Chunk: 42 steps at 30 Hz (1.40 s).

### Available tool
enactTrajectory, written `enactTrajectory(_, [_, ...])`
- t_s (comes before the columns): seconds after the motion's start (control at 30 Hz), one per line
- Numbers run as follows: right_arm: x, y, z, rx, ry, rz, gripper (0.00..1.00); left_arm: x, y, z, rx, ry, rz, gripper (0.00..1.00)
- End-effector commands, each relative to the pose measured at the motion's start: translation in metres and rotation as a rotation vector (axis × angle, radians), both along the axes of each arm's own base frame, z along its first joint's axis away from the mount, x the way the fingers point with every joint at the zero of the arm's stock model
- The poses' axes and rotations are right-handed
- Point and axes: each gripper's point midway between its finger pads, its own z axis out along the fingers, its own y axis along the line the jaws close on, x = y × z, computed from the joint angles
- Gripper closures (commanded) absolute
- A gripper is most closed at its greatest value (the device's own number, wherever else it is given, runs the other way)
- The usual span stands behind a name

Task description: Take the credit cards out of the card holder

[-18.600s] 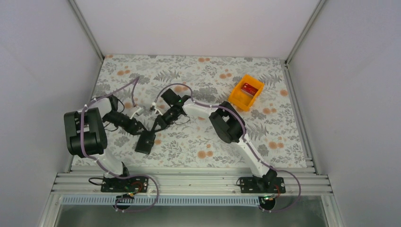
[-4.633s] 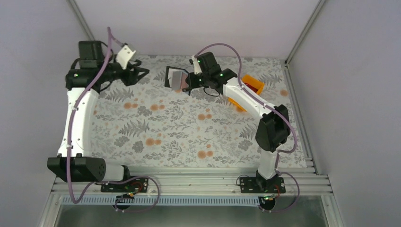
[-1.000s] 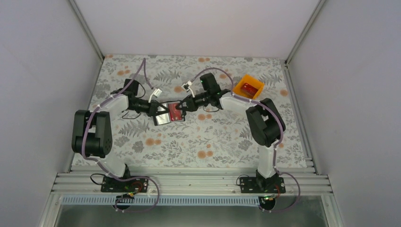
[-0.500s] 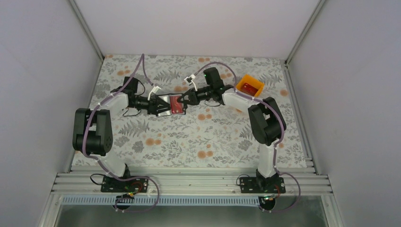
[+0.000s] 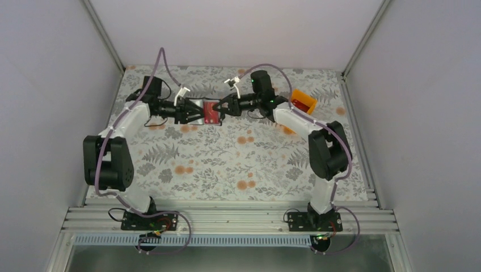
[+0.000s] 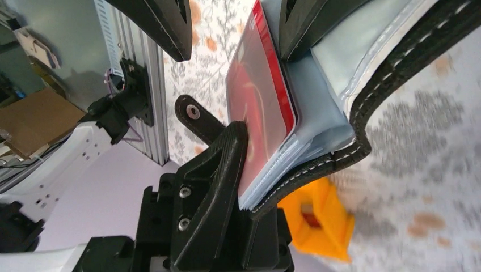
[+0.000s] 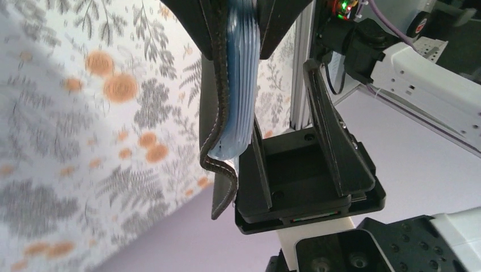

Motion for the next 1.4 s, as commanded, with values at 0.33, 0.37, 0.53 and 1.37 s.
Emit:
enactTrajectory(0.33, [-0.057, 0.015, 0.158, 0.18, -0.289, 0.018, 0.96, -0.041, -0.051, 0.123, -0.067, -0.279, -0.146, 0.51])
enactTrajectory(0.37, [-0.061, 0.018, 0.16, 0.191, -0.294, 0.019, 0.96, -0.041, -0.057, 0.121, -0.056, -0.276, -0.146, 0.49])
enactTrajectory(0.53, [-0.07, 0.017, 0.167, 0.217, -0.307, 0.006, 0.96, -0.029, -0.067, 0.107, -0.036, -0.211, -0.107, 0.61])
enactTrajectory(1.37, [-0.024, 0.023, -0.034, -0.046, 0.04, 0.029, 0.8, 0.002, -0.036, -0.059, 0.129, 0.061, 0.035, 0.98])
